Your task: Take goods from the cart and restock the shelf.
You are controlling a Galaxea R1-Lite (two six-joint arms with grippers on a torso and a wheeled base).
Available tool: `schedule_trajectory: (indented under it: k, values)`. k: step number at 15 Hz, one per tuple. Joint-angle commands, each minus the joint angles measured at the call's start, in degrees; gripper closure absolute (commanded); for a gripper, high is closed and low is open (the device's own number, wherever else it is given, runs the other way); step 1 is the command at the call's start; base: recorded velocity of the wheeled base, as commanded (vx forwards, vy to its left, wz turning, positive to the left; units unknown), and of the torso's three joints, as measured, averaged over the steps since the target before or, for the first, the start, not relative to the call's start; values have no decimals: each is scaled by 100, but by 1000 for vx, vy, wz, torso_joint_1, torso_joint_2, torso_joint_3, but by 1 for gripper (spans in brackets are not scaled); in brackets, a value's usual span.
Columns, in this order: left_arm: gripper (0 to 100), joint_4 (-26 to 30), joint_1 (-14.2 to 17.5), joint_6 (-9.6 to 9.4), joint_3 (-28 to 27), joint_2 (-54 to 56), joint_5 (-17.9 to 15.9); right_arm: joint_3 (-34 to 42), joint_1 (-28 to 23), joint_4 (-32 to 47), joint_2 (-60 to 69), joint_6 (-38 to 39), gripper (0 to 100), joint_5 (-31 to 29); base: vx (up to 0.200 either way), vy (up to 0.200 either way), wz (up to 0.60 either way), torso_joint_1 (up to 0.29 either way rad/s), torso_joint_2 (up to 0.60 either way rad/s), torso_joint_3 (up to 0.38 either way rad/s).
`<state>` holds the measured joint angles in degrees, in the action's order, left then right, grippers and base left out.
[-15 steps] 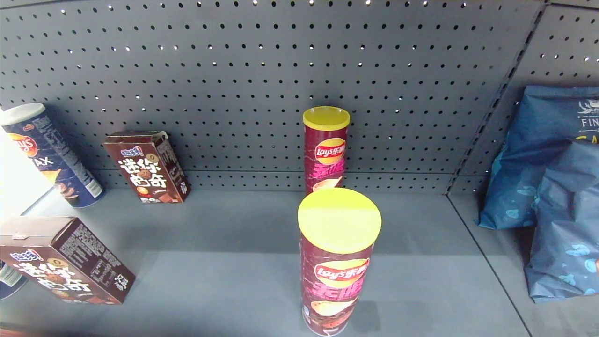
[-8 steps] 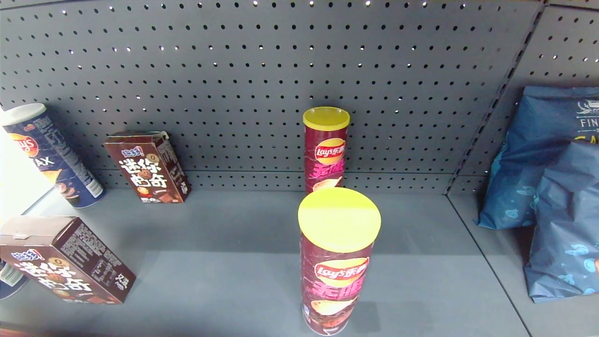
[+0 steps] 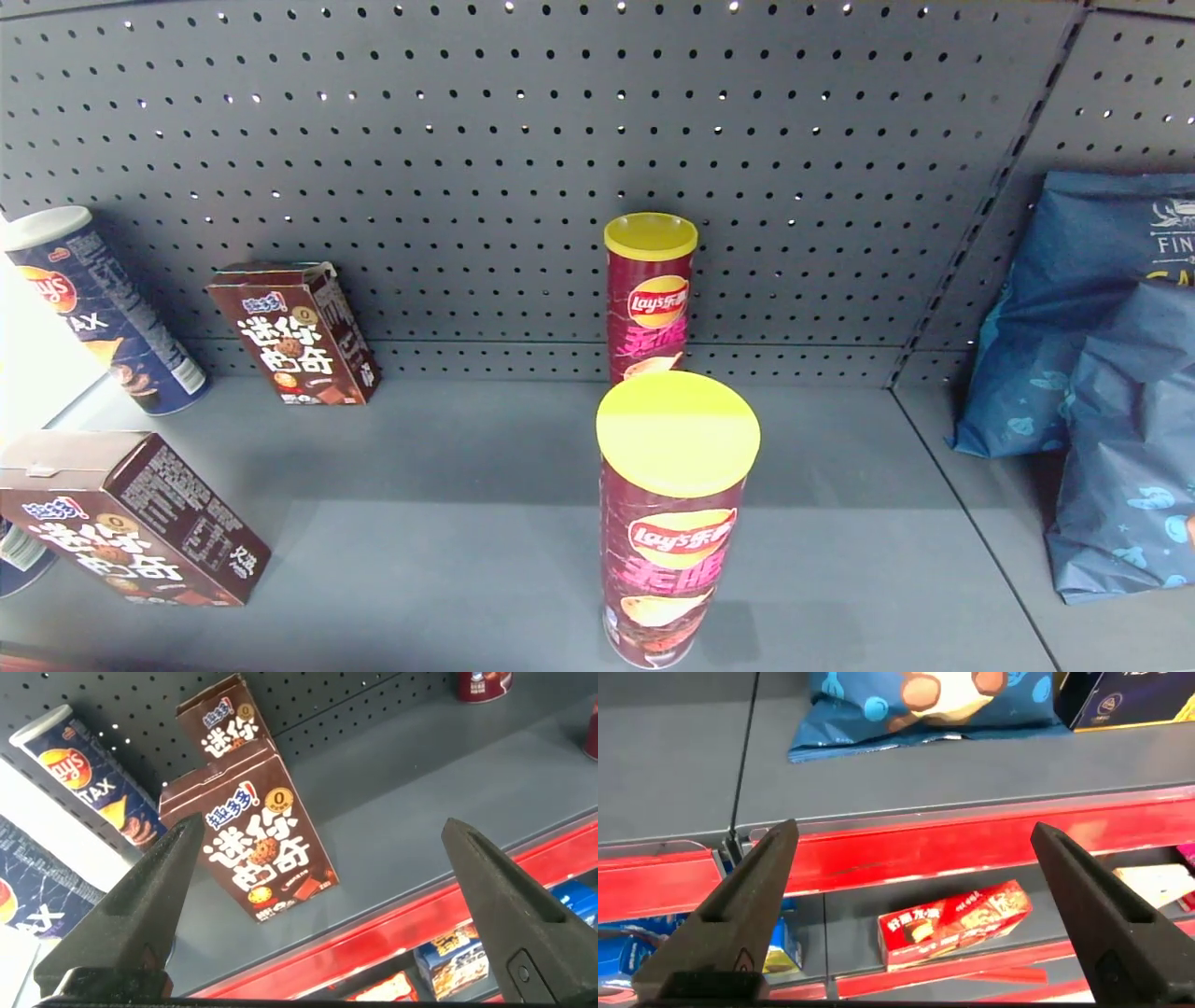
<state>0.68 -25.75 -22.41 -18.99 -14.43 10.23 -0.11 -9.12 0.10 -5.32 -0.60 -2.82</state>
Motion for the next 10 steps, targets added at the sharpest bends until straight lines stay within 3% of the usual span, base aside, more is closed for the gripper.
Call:
schedule_trajectory:
  k: [1, 2, 4, 6, 10]
  values:
    - [0, 2, 17, 8, -8, 55, 6, 2, 7, 8, -31, -2, 0, -8, 0, 0, 0, 0, 0, 0]
    - [0, 2, 8, 8, 1, 55, 6, -15, 218, 43, -93, -2, 0, -8, 0, 0, 0, 0, 0, 0]
    - [0, 2, -1, -1, -8, 55, 6, 2, 1176, 17, -435, -2, 0, 0, 0, 0, 0, 0, 0, 0]
    - [0, 2, 17, -1, 98, 55, 6, 2, 842, 8, 532, 60, 0, -17, 0, 0, 0, 0, 0, 0]
    - [0, 2, 17, -1, 133, 90, 6, 2, 921, -1, 523, 51, 0, -8, 0, 0, 0, 0, 0, 0]
